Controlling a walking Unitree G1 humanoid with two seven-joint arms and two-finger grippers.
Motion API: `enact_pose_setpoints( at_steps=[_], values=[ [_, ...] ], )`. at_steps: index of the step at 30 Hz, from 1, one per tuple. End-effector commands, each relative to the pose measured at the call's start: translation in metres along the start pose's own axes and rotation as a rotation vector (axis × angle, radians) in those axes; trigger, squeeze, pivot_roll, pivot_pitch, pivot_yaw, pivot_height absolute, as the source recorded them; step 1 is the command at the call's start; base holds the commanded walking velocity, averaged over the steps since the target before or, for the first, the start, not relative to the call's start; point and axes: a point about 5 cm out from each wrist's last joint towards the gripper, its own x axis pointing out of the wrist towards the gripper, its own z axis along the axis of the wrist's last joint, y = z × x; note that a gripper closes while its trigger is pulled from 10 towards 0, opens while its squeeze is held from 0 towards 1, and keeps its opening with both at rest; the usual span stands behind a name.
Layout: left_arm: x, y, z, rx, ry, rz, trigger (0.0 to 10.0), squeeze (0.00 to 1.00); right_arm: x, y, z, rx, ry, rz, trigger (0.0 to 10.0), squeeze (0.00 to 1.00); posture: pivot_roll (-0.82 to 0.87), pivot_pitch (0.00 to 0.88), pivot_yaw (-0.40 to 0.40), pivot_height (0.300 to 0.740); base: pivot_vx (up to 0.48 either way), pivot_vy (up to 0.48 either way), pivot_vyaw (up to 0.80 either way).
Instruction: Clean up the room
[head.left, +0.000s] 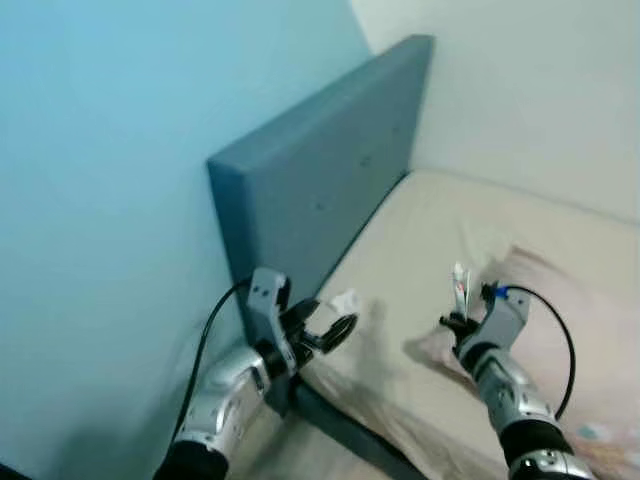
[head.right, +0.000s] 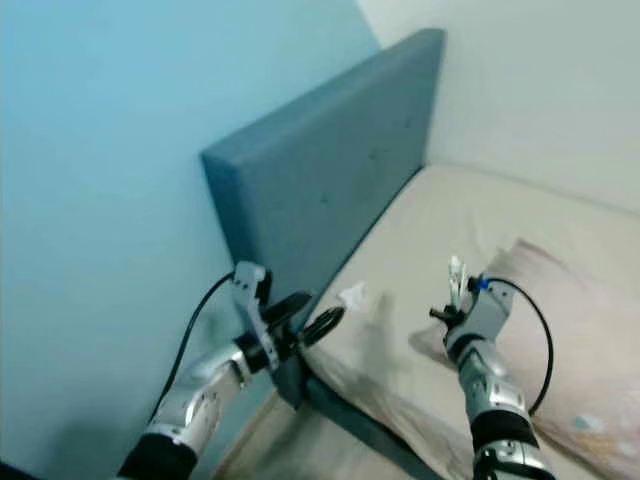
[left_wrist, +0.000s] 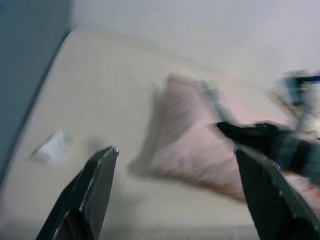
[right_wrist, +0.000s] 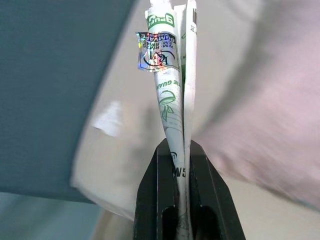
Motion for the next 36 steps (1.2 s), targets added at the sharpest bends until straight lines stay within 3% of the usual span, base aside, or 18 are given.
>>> enact_pose_setpoints(
  at_steps=[1,7,30,36],
  values=[
    [-0.004,0.014,-0.005,0.011,0.018,0.096,10.0,0.0,-0.002,0.0,-0.012,-0.01,0.048,-0.013,10.0,0.0,-0.1,0.06,0.012,0.74,0.0,0.0,-0.64],
    [-0.01,0.027,-0.005,0.027,0.013,0.191,10.0,0.0,-0.001,0.01,-0.019,-0.034,0.071,0.003,10.0,0.0,-0.1,0.055,0.004,0.74,0.0,0.0,-0.64],
    [-0.002,0.034,-0.008,0.066,0.017,0.286,10.0,0.0,0.003,0.023,-0.019,-0.076,0.067,0.012,10.0,0.0,-0.1,0.052,0.007,0.74,0.0,0.0,-0.64],
    [-0.002,0.042,-0.009,0.111,0.054,0.388,10.0,0.0,0.003,0.025,-0.016,-0.074,0.042,0.017,10.0,0.0,-0.1,0.053,0.013,0.74,0.0,0.0,-0.32]
  ],
)
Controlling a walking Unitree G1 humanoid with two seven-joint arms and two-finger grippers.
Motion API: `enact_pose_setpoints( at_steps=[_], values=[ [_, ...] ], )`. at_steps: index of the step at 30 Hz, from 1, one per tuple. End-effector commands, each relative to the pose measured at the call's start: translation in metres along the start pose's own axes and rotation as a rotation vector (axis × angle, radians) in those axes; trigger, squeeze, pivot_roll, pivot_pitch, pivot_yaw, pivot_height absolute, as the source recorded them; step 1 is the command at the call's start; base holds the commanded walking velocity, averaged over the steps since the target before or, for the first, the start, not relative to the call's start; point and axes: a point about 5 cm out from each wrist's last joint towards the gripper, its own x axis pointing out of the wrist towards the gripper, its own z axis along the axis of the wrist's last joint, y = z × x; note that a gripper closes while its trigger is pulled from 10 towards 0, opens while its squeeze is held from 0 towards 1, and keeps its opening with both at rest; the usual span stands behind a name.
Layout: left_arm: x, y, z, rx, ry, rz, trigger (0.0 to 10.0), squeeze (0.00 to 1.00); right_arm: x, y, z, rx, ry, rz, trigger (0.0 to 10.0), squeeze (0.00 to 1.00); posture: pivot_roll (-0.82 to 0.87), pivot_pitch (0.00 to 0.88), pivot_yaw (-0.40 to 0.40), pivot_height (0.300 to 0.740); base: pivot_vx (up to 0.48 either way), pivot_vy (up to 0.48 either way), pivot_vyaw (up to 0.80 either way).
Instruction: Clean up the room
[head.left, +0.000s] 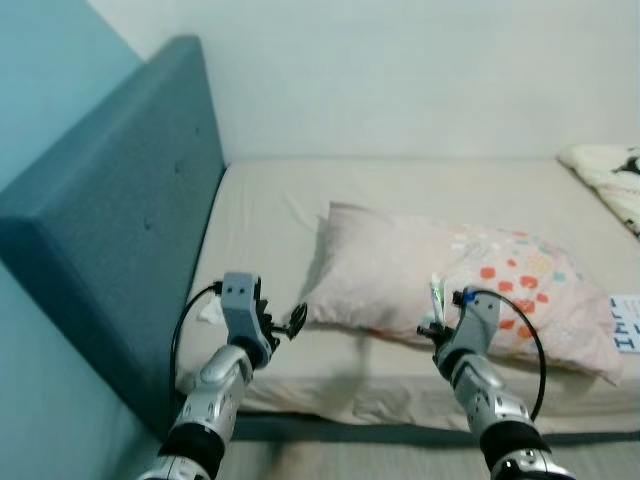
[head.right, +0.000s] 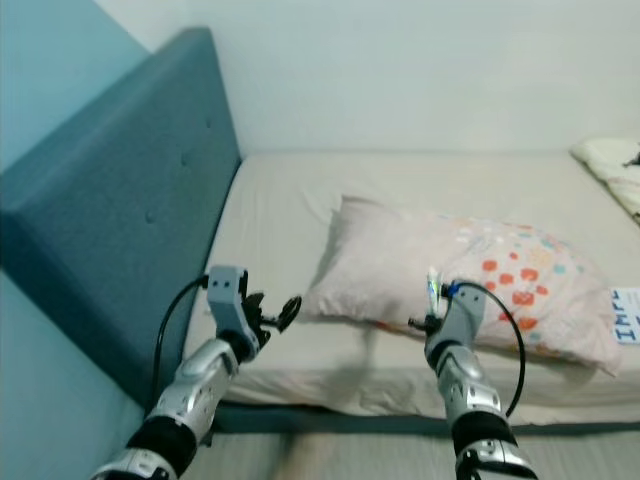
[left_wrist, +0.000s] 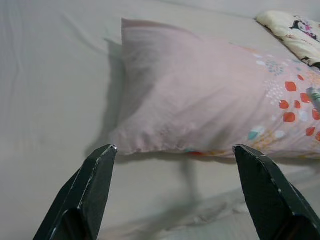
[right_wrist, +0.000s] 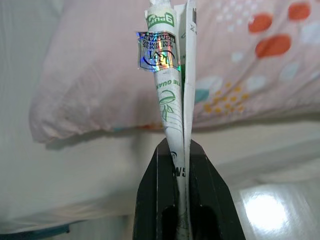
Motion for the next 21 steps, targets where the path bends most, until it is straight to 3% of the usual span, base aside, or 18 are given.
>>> enact_pose_setpoints(
  at_steps=[1,5,21],
  values=[
    [-0.002,0.007,-0.001,0.032,0.008,0.044,10.0,0.0,0.0,0.003,0.002,-0.015,-0.016,0.007,10.0,0.0,-0.1,0.053,0.013,0.74,0.0,0.0,0.0],
    [0.0,0.016,0.002,0.049,0.008,0.127,10.0,0.0,0.001,0.011,0.003,-0.043,-0.026,0.038,10.0,0.0,-0.1,0.054,0.015,0.74,0.149,0.0,0.0],
    [0.004,0.006,-0.001,0.07,0.008,0.092,10.0,0.0,0.001,0.018,0.004,-0.072,-0.044,0.079,10.0,0.0,-0.1,0.054,0.02,0.74,0.318,0.0,0.0]
  ],
)
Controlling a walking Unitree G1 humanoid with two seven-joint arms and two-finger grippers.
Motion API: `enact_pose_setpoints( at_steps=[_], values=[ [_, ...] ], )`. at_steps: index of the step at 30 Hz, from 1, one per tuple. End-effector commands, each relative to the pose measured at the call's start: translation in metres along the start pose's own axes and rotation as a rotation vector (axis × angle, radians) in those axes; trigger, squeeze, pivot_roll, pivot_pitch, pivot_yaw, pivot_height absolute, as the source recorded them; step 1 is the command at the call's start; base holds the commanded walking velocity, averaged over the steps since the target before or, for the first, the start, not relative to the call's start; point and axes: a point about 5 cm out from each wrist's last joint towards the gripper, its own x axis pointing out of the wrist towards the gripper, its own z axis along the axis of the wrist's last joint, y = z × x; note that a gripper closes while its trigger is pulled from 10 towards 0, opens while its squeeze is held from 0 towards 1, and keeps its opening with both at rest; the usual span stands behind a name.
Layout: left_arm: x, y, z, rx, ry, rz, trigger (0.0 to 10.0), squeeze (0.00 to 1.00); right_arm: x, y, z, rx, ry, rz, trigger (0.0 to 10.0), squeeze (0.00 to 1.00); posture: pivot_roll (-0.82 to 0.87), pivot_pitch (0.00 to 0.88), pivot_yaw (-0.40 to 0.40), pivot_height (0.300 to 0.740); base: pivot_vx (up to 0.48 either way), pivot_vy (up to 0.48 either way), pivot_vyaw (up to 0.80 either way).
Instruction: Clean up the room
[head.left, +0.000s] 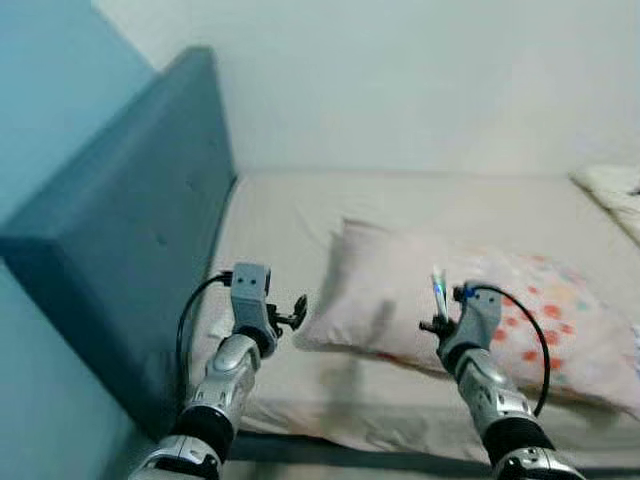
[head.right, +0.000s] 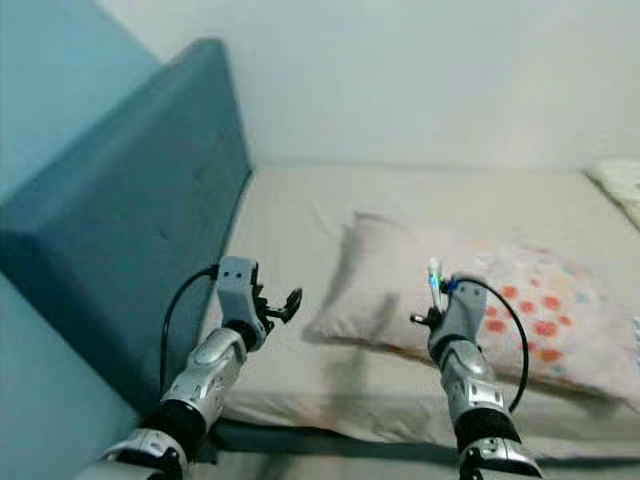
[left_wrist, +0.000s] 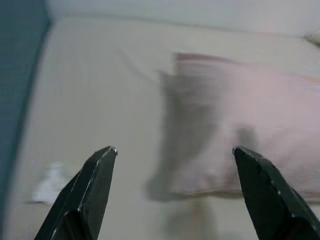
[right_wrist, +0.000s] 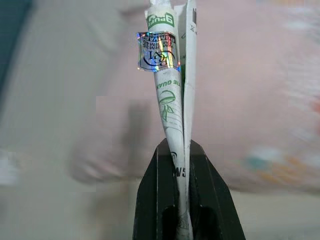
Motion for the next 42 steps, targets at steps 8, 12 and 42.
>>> enact_pose_setpoints(
  at_steps=[8,12,42],
  values=[
    [-0.002,-0.008,-0.008,-0.019,0.029,-0.078,10.0,0.0,-0.002,-0.001,-0.005,-0.017,0.017,0.02,10.0,0.0,-0.11,0.055,0.021,0.74,0.097,0.0,0.0],
    [-0.003,-0.018,-0.01,-0.019,0.027,-0.163,10.0,0.0,-0.002,-0.006,-0.006,-0.009,0.044,-0.021,10.0,0.0,-0.1,0.059,0.022,0.73,0.0,0.0,0.0],
    [0.022,-0.03,0.002,0.111,0.128,0.095,10.0,0.0,-0.013,-0.021,-0.017,-0.069,0.079,-0.103,10.0,0.0,-0.13,0.088,0.048,0.625,0.0,0.0,0.0]
  ],
)
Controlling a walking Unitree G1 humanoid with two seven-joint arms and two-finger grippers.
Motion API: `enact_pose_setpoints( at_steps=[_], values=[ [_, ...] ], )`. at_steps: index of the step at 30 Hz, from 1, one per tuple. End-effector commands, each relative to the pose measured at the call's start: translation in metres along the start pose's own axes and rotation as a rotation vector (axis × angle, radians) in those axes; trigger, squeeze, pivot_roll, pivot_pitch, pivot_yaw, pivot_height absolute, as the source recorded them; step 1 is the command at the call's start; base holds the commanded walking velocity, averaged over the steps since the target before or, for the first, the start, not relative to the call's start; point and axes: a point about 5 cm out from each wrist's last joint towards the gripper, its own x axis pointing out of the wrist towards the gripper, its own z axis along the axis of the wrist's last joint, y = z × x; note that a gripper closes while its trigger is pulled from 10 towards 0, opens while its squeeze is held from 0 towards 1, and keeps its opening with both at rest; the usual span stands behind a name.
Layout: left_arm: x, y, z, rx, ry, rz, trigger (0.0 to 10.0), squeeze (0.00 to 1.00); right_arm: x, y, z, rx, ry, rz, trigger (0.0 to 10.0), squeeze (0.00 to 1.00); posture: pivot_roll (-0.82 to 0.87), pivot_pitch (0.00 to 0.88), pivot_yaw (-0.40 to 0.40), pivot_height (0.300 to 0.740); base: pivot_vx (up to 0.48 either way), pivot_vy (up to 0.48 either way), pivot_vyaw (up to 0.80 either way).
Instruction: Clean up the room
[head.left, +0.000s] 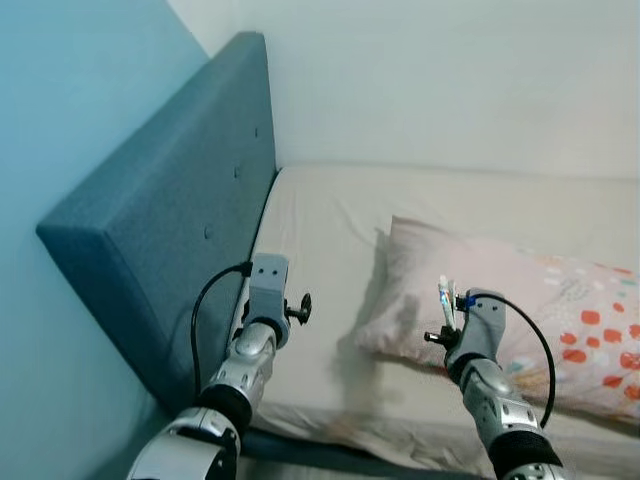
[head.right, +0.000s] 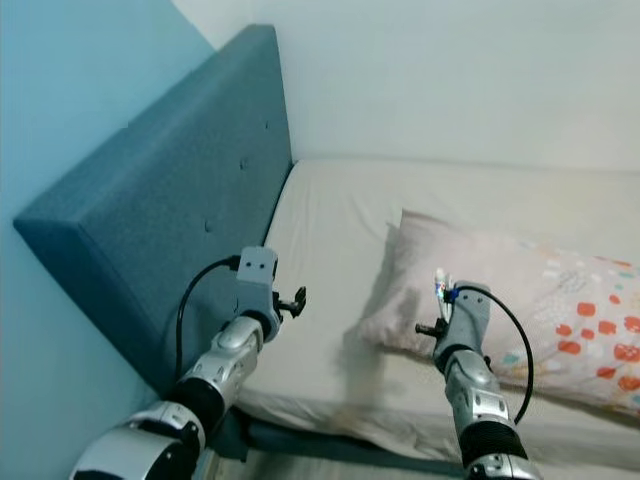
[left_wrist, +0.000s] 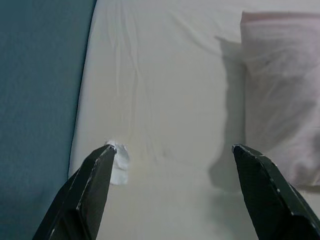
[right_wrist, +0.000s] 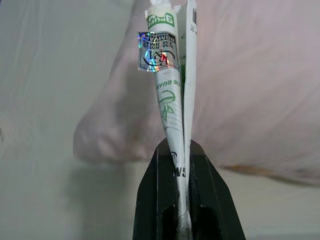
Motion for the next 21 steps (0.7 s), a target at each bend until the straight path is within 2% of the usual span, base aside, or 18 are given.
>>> enact_pose_setpoints(
  at_steps=[1,8,12,16,21],
  values=[
    [0.0,-0.003,-0.007,0.016,0.049,0.011,10.0,0.0,-0.002,0.002,-0.007,-0.001,0.025,0.003,10.0,0.0,-0.13,0.092,0.05,0.62,0.0,0.0,0.0],
    [0.003,-0.007,0.0,0.026,0.05,0.026,10.0,0.0,-0.006,0.01,-0.007,0.004,0.013,0.03,10.0,0.0,-0.14,0.114,0.061,0.6,0.0,0.0,0.0],
    [0.01,-0.014,0.016,0.045,0.015,0.009,10.0,0.0,-0.012,0.014,-0.005,0.019,-0.019,0.049,10.0,0.0,-0.15,0.146,0.076,0.58,0.0,0.0,0.0],
    [0.011,-0.016,0.021,0.05,0.001,0.0,10.0,0.0,-0.014,0.014,-0.004,0.027,-0.033,0.05,10.0,0.0,-0.14,0.16,0.085,0.575,0.0,0.0,0.0],
    [0.016,-0.021,0.038,0.069,-0.043,-0.024,10.0,0.0,-0.019,0.016,-0.002,0.046,-0.063,0.053,10.0,0.0,-0.14,0.191,0.102,0.565,0.0,0.0,0.0]
  ],
)
